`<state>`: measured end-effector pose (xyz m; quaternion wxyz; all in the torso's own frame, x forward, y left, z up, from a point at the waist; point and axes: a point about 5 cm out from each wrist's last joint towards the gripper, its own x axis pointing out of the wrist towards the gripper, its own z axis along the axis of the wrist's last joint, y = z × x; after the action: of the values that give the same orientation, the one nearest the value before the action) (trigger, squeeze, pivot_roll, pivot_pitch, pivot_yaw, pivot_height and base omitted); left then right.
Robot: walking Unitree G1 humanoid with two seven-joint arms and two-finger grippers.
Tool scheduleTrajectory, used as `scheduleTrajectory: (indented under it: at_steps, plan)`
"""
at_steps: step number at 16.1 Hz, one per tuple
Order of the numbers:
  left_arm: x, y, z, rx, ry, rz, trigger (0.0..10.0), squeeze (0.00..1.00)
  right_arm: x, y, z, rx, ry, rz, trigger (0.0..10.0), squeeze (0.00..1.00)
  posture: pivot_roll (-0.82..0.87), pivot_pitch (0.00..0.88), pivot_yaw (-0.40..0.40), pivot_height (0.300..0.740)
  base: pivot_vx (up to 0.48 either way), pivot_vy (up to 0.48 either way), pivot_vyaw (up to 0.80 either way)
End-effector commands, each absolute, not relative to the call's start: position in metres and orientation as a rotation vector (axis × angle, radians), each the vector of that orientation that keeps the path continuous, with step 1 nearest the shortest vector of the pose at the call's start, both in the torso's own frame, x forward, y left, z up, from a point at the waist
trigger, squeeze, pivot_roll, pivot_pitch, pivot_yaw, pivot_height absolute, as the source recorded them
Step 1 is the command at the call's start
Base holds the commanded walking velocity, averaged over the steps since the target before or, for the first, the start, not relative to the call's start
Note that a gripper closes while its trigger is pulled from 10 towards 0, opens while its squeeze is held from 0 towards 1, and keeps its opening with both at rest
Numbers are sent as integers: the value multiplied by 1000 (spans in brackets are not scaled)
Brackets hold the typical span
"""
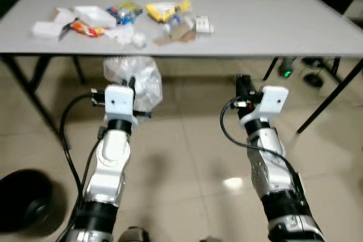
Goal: Picking trash to rubbish bin
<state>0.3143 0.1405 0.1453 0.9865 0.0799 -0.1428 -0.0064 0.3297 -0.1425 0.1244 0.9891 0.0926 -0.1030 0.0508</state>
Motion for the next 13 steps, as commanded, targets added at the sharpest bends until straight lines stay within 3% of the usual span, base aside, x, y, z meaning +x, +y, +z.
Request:
scheduleTrajectory:
  at_steps: [1,8,13]
  plan:
    - [315,135,151,161,-303,-33,10000,0,330,-145,128,181,-217,97,10000,0,30,81,-82,740,-240,0,0]
    - [317,135,147,146,-266,-28,10000,0,330,-144,126,183,-207,102,10000,0,30,82,-81,740,0,0,0]
    - [319,137,145,141,-236,-14,10000,0,329,-143,125,186,-200,105,10000,0,31,75,-76,740,0,475,0]
